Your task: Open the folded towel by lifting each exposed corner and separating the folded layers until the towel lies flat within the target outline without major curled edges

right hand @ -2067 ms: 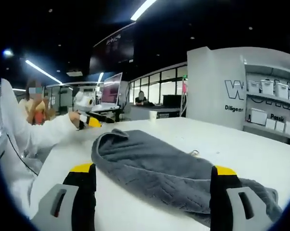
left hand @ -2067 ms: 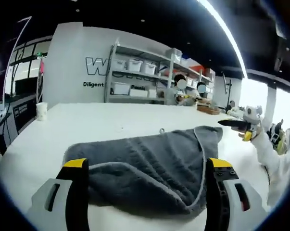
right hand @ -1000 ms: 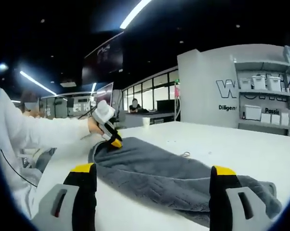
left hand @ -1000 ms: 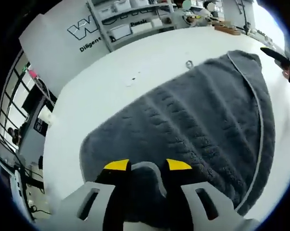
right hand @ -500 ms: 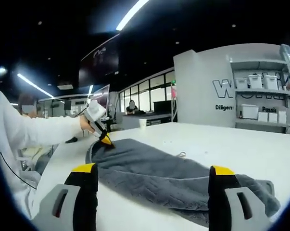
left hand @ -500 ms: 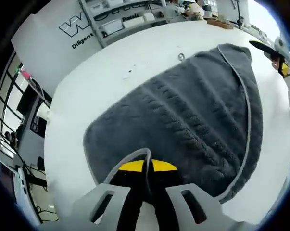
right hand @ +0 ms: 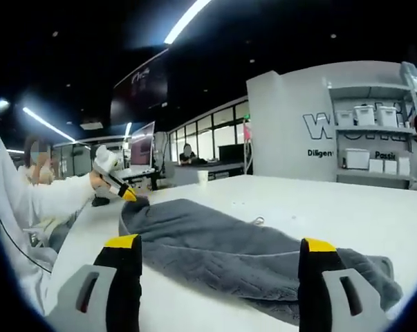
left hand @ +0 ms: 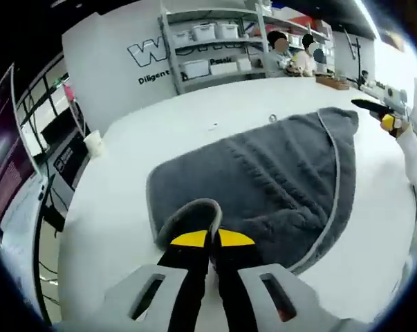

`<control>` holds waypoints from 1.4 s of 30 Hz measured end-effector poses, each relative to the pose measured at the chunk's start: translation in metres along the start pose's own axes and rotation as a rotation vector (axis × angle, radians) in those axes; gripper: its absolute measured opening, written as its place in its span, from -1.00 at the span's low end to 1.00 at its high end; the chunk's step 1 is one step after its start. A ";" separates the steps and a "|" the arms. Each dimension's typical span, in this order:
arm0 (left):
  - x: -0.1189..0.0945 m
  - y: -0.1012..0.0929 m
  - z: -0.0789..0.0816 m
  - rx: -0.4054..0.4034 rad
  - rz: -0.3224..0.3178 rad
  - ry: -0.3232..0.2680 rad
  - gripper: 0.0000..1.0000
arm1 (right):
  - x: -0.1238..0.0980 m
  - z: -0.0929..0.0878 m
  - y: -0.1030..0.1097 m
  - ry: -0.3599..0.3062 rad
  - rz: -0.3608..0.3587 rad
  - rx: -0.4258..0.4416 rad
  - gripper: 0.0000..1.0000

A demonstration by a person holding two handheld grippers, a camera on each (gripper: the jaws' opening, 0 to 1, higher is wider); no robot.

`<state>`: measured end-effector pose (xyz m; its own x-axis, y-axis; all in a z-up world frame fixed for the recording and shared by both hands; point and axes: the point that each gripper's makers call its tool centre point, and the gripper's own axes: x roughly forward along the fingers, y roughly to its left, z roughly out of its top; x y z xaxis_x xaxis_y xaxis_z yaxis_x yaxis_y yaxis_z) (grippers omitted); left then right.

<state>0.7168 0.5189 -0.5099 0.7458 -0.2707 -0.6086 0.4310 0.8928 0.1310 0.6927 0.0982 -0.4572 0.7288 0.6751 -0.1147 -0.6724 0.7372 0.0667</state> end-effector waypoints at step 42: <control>-0.045 -0.007 -0.094 -0.173 -0.023 0.051 -0.81 | -0.001 -0.018 -0.013 0.038 -0.026 0.036 0.83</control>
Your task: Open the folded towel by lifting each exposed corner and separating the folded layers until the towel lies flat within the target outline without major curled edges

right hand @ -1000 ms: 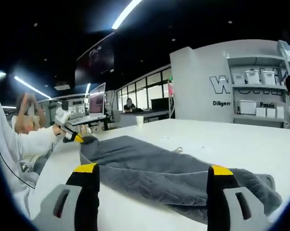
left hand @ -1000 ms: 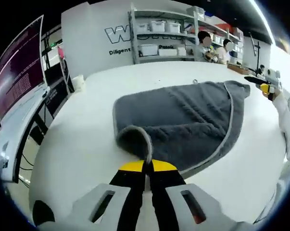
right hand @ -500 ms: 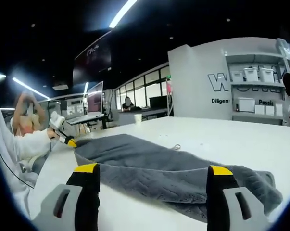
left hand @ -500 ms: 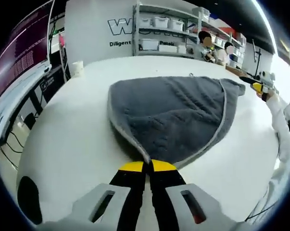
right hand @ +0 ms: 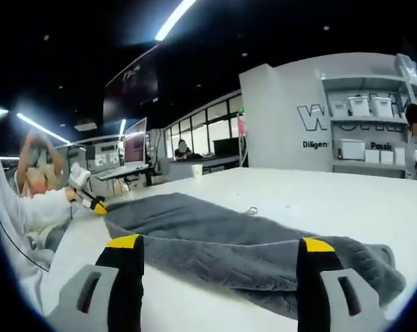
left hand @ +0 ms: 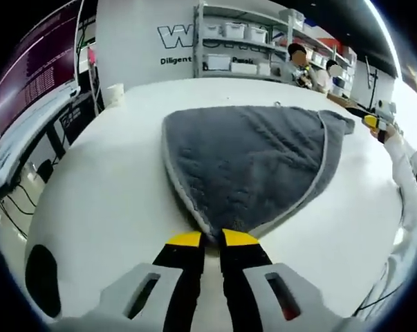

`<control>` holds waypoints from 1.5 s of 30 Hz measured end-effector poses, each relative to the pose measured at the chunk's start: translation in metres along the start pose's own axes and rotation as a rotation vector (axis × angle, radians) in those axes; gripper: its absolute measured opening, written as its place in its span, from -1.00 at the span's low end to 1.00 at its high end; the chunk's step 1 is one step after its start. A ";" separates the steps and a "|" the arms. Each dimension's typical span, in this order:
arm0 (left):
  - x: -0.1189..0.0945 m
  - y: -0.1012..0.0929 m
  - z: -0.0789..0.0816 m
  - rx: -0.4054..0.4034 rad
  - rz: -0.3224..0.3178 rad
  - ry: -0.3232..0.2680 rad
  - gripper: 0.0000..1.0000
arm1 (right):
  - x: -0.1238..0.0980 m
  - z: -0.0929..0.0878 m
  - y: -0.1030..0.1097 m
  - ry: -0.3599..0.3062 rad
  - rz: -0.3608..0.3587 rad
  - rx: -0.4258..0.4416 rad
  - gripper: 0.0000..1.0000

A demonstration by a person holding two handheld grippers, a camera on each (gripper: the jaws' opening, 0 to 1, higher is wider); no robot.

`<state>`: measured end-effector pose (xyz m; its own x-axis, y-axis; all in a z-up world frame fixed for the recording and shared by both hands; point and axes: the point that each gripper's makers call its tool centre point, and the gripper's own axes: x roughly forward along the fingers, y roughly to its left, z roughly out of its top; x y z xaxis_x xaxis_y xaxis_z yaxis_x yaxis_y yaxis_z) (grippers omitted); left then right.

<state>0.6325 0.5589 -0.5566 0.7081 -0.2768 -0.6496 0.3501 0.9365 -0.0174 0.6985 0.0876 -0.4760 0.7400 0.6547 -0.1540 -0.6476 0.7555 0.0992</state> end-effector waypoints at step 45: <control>-0.030 -0.075 0.036 -0.018 -0.216 -0.212 0.94 | 0.007 -0.046 -0.009 0.088 0.000 0.084 0.80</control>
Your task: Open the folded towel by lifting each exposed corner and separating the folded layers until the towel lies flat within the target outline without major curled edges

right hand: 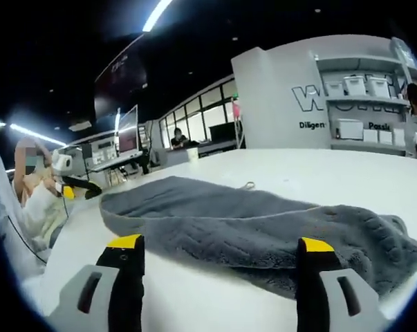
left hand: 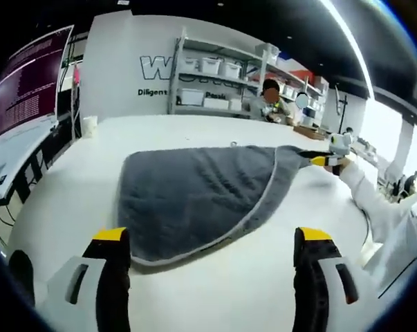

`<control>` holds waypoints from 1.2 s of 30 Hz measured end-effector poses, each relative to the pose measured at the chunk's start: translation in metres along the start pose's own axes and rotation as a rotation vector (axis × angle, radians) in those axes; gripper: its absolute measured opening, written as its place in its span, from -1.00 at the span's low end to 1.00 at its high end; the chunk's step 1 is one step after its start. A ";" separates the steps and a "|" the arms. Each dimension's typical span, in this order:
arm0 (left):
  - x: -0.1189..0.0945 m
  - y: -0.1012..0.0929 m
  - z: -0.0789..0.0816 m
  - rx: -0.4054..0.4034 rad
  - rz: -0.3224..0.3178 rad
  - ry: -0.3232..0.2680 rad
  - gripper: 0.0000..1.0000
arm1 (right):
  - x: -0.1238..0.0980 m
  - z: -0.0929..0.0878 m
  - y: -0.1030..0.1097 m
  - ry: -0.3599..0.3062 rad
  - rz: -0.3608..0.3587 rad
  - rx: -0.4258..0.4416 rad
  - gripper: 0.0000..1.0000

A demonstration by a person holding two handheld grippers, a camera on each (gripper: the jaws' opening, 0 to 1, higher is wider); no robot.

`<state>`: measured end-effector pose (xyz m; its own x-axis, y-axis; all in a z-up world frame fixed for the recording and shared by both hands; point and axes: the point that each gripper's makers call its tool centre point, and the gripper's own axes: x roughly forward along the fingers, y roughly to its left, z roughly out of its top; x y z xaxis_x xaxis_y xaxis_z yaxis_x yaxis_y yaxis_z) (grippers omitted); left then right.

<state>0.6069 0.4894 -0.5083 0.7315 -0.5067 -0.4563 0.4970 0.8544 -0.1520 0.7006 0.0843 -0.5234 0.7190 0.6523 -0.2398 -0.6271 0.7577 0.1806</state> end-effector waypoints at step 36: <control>-0.007 0.005 0.029 0.030 -0.035 -0.129 0.99 | 0.041 0.019 -0.158 0.318 -0.206 -0.004 0.10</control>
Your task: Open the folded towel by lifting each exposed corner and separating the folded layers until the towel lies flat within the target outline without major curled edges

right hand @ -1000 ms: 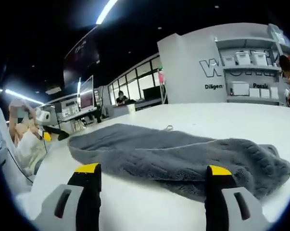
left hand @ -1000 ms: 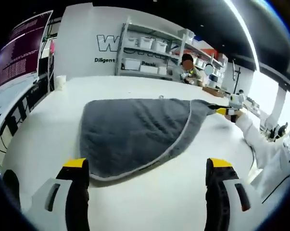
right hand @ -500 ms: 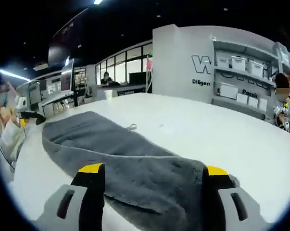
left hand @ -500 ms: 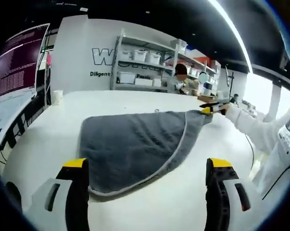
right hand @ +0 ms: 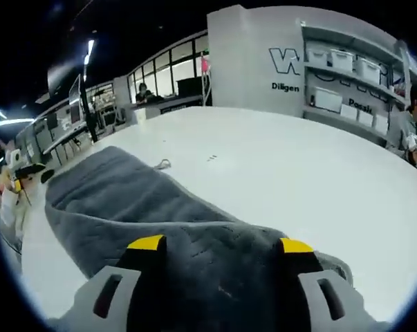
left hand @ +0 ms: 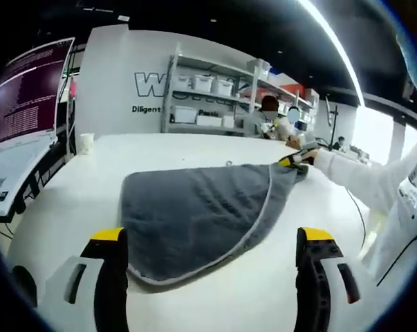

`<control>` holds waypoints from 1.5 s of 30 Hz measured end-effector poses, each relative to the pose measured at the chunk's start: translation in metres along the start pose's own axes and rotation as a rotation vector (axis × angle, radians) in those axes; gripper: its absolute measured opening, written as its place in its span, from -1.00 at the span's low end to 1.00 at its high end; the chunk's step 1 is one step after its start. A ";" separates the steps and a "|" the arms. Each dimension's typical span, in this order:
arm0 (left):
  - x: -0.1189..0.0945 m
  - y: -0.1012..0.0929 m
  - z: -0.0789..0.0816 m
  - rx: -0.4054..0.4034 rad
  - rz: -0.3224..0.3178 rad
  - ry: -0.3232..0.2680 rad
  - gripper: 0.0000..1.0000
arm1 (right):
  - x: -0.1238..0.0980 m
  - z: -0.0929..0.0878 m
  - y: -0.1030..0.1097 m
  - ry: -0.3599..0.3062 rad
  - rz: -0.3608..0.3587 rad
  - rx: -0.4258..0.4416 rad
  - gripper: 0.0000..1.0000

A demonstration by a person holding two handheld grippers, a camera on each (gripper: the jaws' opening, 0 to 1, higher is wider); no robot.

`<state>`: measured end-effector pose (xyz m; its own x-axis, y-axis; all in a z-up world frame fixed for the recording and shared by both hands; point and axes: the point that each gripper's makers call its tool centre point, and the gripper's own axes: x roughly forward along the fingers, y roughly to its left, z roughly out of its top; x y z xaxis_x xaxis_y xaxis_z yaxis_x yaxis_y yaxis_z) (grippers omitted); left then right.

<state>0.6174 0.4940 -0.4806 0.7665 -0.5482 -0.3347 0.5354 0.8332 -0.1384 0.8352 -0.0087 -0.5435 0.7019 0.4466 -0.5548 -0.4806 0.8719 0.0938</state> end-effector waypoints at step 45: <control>-0.014 -0.031 0.002 0.017 -0.057 -0.039 0.95 | -0.087 -0.013 0.033 -0.018 -0.036 -0.147 -1.00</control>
<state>0.5909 0.4755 -0.4695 0.7478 -0.5971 -0.2903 0.5841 0.7996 -0.1399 0.7517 -0.0214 -0.5030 0.7290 0.4200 -0.5405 -0.5257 0.8492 -0.0491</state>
